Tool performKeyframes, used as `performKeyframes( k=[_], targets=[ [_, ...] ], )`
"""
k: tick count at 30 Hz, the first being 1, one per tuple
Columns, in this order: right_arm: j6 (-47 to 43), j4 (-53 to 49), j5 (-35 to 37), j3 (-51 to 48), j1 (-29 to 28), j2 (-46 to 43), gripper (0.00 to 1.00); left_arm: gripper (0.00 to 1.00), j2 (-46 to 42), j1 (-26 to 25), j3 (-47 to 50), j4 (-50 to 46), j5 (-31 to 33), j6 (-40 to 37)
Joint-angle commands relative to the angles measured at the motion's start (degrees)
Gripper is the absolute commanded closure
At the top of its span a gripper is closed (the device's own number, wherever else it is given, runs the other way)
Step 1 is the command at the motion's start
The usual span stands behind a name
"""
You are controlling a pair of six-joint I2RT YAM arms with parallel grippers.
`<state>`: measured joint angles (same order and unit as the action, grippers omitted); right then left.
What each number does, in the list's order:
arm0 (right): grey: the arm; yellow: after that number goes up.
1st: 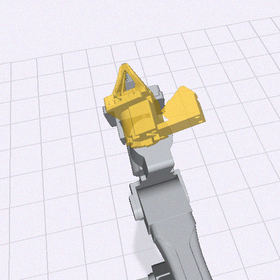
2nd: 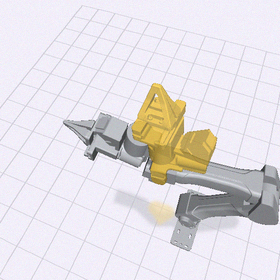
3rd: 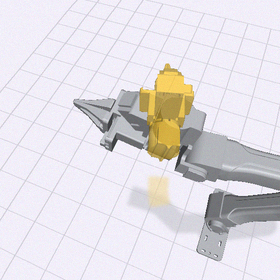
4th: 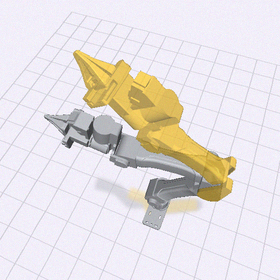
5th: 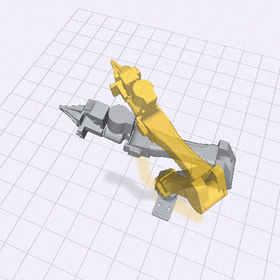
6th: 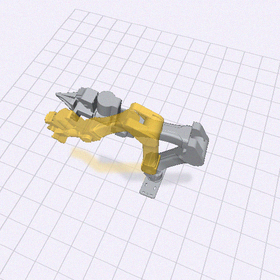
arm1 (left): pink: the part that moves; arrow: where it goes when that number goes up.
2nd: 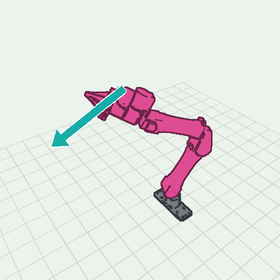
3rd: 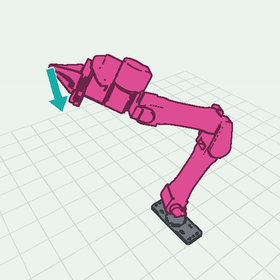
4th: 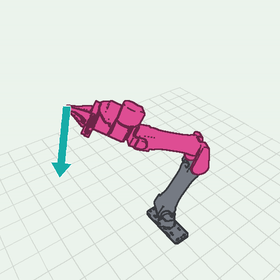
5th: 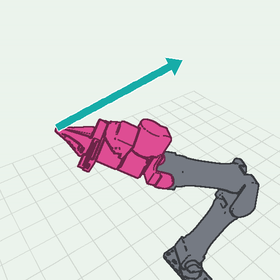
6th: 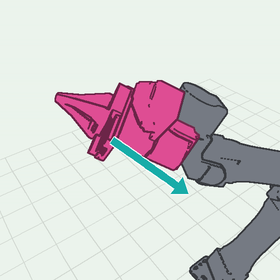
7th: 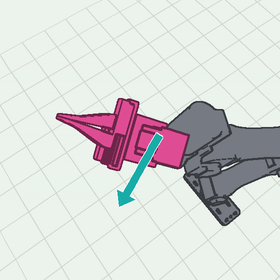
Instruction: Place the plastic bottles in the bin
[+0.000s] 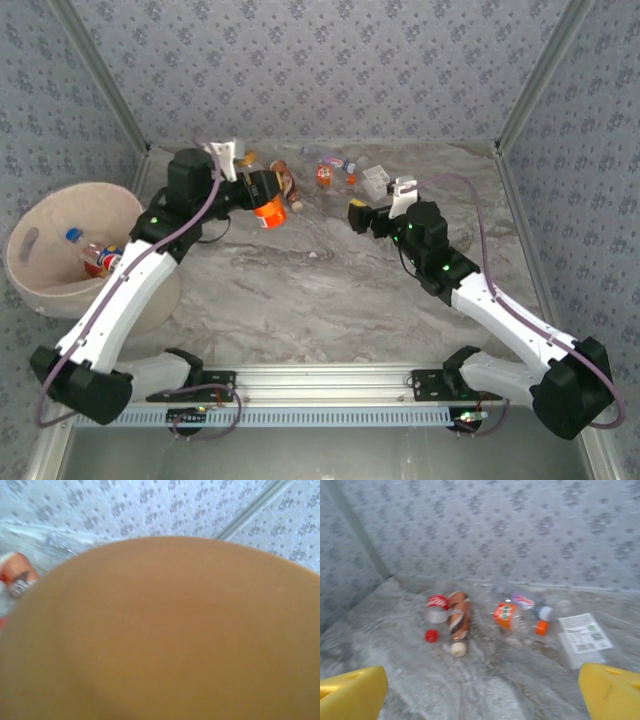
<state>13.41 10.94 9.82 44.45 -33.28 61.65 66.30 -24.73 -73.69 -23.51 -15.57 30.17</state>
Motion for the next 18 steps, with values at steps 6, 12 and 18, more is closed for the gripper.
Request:
performKeyframes(
  k=[6, 12, 18],
  targets=[
    [5.6, 0.1, 9.9, -2.1, 1.4, 0.9, 0.00, 0.49, -10.1, 0.6, -5.2, -10.3, 19.4, -5.7],
    [6.2, 0.1, 10.0, -1.2, 1.8, 3.2, 0.00, 0.49, -15.4, 0.7, -7.9, -12.5, 39.0, -14.1],
    [6.4, 0.4, 9.0, -0.1, 2.0, 4.6, 0.00, 0.49, -15.2, 1.5, -11.0, -12.2, 53.1, -21.5]
  ],
)
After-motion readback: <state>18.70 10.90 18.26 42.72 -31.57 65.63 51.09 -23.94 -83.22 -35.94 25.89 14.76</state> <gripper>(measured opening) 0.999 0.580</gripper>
